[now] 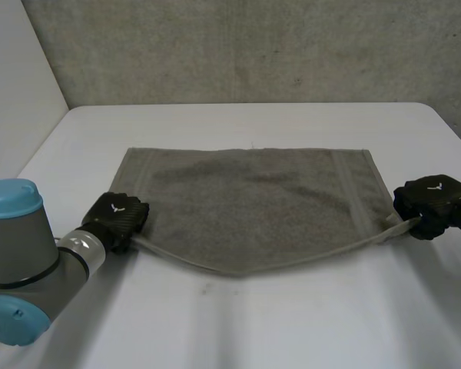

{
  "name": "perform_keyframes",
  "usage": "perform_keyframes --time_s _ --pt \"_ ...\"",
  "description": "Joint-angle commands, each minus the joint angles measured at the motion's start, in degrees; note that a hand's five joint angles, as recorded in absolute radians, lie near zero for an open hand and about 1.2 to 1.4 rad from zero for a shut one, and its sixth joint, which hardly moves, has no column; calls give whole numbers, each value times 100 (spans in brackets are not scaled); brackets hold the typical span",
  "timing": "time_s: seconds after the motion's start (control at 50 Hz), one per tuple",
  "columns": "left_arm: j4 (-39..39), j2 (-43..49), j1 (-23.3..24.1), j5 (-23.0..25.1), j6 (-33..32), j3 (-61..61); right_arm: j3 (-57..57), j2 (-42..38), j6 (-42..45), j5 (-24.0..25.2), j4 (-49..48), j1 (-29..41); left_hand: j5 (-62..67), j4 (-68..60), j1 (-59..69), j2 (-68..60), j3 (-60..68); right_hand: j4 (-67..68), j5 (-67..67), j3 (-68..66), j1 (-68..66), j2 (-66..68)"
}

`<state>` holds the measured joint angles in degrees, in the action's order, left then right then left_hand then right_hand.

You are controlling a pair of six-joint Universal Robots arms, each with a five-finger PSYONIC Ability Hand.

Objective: Fold the towel.

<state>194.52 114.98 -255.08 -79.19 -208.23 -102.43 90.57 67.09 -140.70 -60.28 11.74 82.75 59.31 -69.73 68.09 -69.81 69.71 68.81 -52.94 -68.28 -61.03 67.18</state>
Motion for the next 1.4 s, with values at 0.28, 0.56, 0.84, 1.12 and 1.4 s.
perform_keyframes --time_s 0.28,0.56,0.84,1.12,1.4 --pt "42 -143 -7 -615 11 -242 163 208 -423 -45 -480 -347 -1334 1377 -1212 1384 -1374 1119 -1706 -1172 -1897 1282" --pt "-433 -688 11 -817 2 -567 171 243 -353 -80 -427 -356 786 -743 907 -735 745 1119 -1706 -1172 -1897 1282" --pt "-2171 -1968 81 -1028 -16 -866 277 1051 1208 8 1670 -864 1069 -1027 1191 -1019 1029 1119 -1706 -1172 -1897 1282" --pt "-3106 -2974 63 -967 -86 -585 66 1693 2266 825 3018 -1499 1069 -1027 1191 -1019 1029 1119 -1706 -1172 -1897 1282" --pt "-1542 -136 90 -958 -104 1258 -1866 -571 263 -921 920 169 1069 -1027 1191 -1019 1029 1119 -1706 -1172 -1897 1282"
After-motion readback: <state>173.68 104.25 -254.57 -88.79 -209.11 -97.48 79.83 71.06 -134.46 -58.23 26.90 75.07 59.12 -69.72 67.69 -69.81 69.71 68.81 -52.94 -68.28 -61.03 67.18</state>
